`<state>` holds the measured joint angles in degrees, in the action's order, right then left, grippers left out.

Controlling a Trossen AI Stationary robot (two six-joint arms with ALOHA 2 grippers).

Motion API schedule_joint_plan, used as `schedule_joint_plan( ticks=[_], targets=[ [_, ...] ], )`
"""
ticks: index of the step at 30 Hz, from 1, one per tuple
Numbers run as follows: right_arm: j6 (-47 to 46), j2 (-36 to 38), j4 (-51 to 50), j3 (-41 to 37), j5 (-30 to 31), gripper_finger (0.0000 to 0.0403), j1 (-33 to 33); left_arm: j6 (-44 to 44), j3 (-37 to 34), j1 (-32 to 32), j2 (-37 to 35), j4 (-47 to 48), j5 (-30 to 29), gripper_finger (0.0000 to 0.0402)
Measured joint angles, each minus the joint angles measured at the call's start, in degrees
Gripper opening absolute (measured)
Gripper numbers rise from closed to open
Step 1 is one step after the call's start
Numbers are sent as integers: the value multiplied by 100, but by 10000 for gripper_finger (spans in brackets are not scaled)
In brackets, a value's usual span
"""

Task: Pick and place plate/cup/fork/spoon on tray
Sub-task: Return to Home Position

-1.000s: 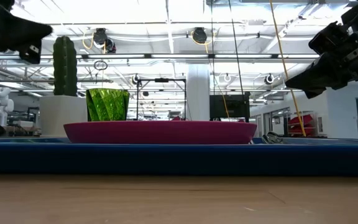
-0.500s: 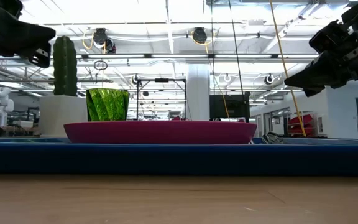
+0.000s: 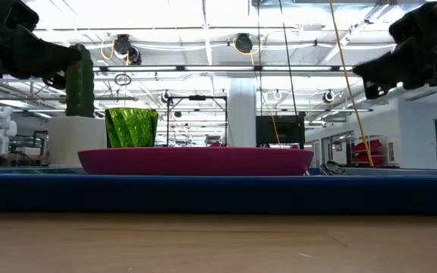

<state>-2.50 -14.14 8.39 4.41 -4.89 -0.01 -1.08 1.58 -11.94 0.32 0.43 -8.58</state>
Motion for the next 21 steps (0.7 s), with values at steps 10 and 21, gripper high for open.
schedule_joint_plan(
  ticks=[10, 21],
  targets=[
    [61, 371, 286, -324, -193, 0, 257, 9, 0, 294, 4, 28, 140, 3],
    [213, 389, 366, -340, -354, 0, 504, -416, -2, 297, 4, 44, 201, 3]
  ],
)
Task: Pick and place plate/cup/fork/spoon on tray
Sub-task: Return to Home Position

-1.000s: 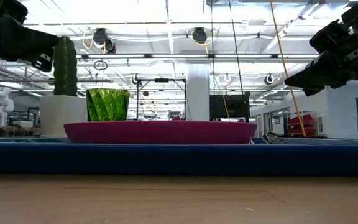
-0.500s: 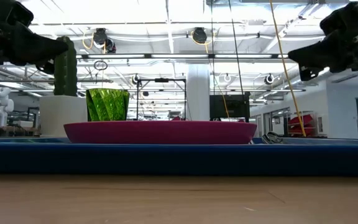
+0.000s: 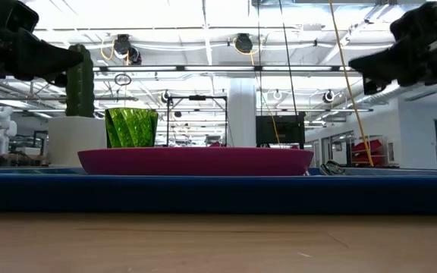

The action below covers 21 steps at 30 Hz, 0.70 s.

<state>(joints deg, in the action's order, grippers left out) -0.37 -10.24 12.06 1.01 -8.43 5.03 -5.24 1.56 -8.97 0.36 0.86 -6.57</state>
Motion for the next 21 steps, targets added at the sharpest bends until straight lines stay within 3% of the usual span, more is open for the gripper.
schedule_joint_plan(
  ticks=[3, 21],
  targets=[
    [-24, 0, -292, -2, 250, 0, 18, -93, 0, 0, 0, -8, -61, 3],
    [-84, 0, -370, -13, 241, 0, 14, -60, -13, 0, 0, -111, -160, 19]
  ],
)
